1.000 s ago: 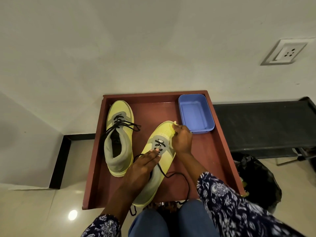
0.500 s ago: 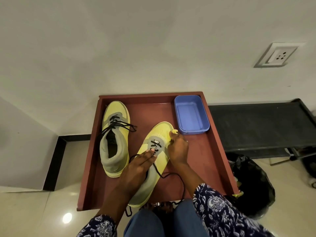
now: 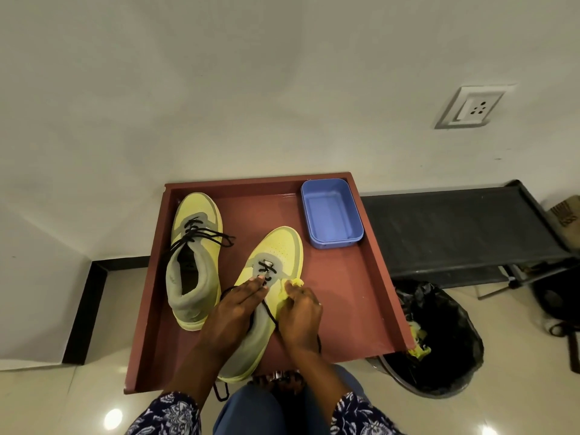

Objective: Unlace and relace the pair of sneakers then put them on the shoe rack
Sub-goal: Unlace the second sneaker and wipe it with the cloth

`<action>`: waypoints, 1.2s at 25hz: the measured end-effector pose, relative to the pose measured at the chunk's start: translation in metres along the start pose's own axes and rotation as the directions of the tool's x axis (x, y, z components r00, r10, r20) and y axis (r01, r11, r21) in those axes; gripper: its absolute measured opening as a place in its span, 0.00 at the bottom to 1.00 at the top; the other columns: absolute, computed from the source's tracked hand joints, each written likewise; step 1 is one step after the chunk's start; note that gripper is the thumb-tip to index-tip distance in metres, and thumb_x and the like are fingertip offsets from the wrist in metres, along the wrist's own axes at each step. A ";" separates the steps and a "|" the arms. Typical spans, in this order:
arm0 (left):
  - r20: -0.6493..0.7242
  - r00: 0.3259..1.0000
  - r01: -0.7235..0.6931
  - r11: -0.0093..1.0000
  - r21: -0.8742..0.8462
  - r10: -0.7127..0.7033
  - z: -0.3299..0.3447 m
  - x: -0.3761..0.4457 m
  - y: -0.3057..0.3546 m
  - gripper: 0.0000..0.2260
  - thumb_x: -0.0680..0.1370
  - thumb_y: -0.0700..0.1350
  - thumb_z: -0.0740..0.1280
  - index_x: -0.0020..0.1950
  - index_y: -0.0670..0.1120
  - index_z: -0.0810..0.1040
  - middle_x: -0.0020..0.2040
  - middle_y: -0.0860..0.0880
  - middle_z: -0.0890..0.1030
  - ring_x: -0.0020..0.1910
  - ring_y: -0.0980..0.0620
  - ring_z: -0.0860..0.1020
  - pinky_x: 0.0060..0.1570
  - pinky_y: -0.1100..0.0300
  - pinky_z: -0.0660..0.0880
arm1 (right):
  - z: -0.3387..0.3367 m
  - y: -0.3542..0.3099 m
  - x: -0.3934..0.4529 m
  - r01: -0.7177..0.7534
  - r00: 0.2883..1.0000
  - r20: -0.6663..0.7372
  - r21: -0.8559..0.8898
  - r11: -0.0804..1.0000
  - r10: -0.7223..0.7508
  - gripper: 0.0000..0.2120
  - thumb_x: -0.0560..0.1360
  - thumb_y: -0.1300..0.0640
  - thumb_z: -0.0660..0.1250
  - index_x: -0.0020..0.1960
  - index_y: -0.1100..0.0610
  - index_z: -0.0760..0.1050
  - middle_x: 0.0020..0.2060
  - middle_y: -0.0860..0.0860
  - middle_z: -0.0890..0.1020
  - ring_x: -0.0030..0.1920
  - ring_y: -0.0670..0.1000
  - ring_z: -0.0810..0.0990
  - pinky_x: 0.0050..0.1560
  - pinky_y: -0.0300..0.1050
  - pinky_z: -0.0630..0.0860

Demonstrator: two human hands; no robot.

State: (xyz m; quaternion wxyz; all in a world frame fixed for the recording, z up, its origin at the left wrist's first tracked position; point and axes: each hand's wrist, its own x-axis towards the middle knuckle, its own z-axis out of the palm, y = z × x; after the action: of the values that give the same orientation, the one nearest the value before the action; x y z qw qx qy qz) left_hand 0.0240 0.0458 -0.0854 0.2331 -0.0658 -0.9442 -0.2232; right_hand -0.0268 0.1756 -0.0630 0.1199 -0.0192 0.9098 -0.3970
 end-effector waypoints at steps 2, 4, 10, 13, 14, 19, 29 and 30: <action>-0.003 1.000 -0.008 1.000 0.010 0.008 -0.001 0.002 0.000 0.19 0.70 0.36 0.54 0.60 0.45 0.70 0.56 0.39 0.80 0.58 0.50 0.71 0.55 0.58 0.70 | -0.002 -0.001 -0.006 -0.011 1.000 0.006 0.029 1.000 0.011 0.20 0.73 0.68 0.59 0.63 0.58 0.75 0.60 0.57 0.78 0.60 0.55 0.76 0.62 0.39 0.67; -0.007 1.000 -0.015 1.000 0.024 0.015 -0.002 0.002 0.001 0.20 0.70 0.37 0.54 0.60 0.45 0.70 0.56 0.39 0.81 0.57 0.50 0.72 0.52 0.57 0.73 | -0.005 -0.002 -0.012 -0.021 1.000 0.019 0.038 0.999 0.020 0.19 0.73 0.69 0.59 0.62 0.59 0.76 0.60 0.56 0.78 0.60 0.55 0.76 0.61 0.35 0.66; 0.049 0.998 -0.030 0.993 0.116 0.024 -0.010 0.005 0.008 0.21 0.67 0.36 0.53 0.56 0.42 0.77 0.54 0.40 0.81 0.51 0.43 0.81 0.39 0.51 0.80 | -0.020 0.011 0.002 -0.311 0.948 0.178 0.369 0.876 0.262 0.17 0.71 0.72 0.61 0.55 0.61 0.80 0.49 0.55 0.84 0.48 0.53 0.82 0.54 0.38 0.76; 0.065 0.998 -0.023 0.988 0.153 0.013 -0.013 0.006 0.011 0.23 0.65 0.33 0.54 0.55 0.40 0.79 0.55 0.39 0.81 0.49 0.40 0.82 0.37 0.52 0.80 | -0.043 0.014 0.013 -0.557 0.812 0.385 0.737 0.383 0.439 0.14 0.72 0.77 0.56 0.43 0.64 0.77 0.35 0.55 0.80 0.35 0.53 0.77 0.39 0.42 0.78; 0.068 0.998 -0.010 0.985 0.169 -0.002 -0.015 0.007 0.014 0.22 0.65 0.32 0.55 0.55 0.39 0.80 0.55 0.38 0.81 0.49 0.39 0.82 0.36 0.52 0.80 | -0.052 0.016 0.015 -0.573 0.787 0.429 0.775 0.266 0.443 0.15 0.72 0.78 0.55 0.41 0.63 0.75 0.35 0.56 0.78 0.35 0.52 0.76 0.39 0.43 0.78; 0.043 0.973 0.213 0.949 0.230 -0.229 -0.018 0.010 0.027 0.19 0.64 0.31 0.65 0.55 0.34 0.79 0.52 0.34 0.81 0.47 0.37 0.82 0.38 0.47 0.80 | -0.078 0.031 0.022 -0.611 0.742 0.540 0.788 0.071 0.396 0.16 0.74 0.76 0.54 0.43 0.61 0.75 0.32 0.57 0.79 0.36 0.52 0.73 0.27 0.39 0.79; -0.065 0.922 0.386 0.921 0.046 -0.383 -0.026 0.027 0.058 0.18 0.70 0.44 0.55 0.45 0.40 0.83 0.36 0.45 0.83 0.31 0.48 0.81 0.29 0.64 0.72 | -0.120 0.040 0.025 -0.560 0.814 0.436 0.763 0.322 0.383 0.12 0.76 0.72 0.56 0.49 0.59 0.75 0.36 0.56 0.80 0.31 0.49 0.79 0.34 0.44 0.80; -0.064 0.920 0.389 0.920 0.040 -0.386 -0.026 0.027 0.060 0.17 0.70 0.43 0.55 0.45 0.40 0.83 0.37 0.44 0.84 0.32 0.47 0.82 0.29 0.64 0.73 | -0.123 0.040 0.027 -0.539 0.831 0.414 0.765 0.353 0.372 0.12 0.76 0.71 0.56 0.49 0.59 0.75 0.38 0.56 0.80 0.34 0.50 0.79 0.37 0.46 0.79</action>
State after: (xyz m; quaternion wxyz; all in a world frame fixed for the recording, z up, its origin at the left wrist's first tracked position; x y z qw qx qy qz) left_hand 0.0242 0.0878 -0.0288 0.2116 0.1346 -0.9373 -0.2420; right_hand -0.0792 0.2882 -0.0169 0.2949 0.2634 0.5426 -0.7411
